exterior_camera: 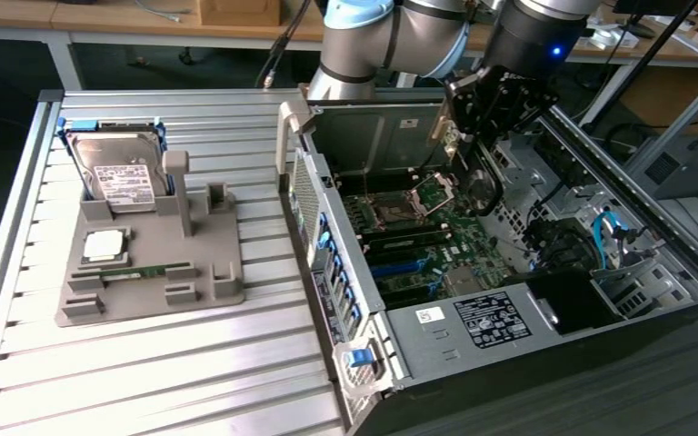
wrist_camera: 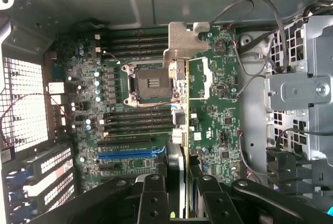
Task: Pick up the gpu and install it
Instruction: 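Insert the gpu into the slot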
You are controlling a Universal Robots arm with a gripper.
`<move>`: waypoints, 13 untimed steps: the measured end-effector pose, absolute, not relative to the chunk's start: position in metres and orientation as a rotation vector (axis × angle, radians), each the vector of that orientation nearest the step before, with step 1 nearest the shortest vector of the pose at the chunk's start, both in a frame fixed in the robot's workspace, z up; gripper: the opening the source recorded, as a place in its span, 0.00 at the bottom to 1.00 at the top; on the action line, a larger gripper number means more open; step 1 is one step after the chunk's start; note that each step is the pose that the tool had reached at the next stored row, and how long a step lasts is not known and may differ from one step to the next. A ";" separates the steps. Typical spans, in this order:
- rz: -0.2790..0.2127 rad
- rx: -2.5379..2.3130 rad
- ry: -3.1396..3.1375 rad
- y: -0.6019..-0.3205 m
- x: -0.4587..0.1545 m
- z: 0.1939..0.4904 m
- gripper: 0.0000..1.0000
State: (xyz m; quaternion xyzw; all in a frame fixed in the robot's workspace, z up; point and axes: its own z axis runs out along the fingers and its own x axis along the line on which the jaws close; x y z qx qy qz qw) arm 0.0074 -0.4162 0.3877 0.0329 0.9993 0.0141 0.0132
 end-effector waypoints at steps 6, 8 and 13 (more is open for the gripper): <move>0.044 0.058 3.115 -0.416 0.007 0.388 0.27; 0.045 0.040 3.115 -0.416 0.007 0.388 0.27; 0.045 -0.003 3.116 -0.416 0.007 0.388 0.27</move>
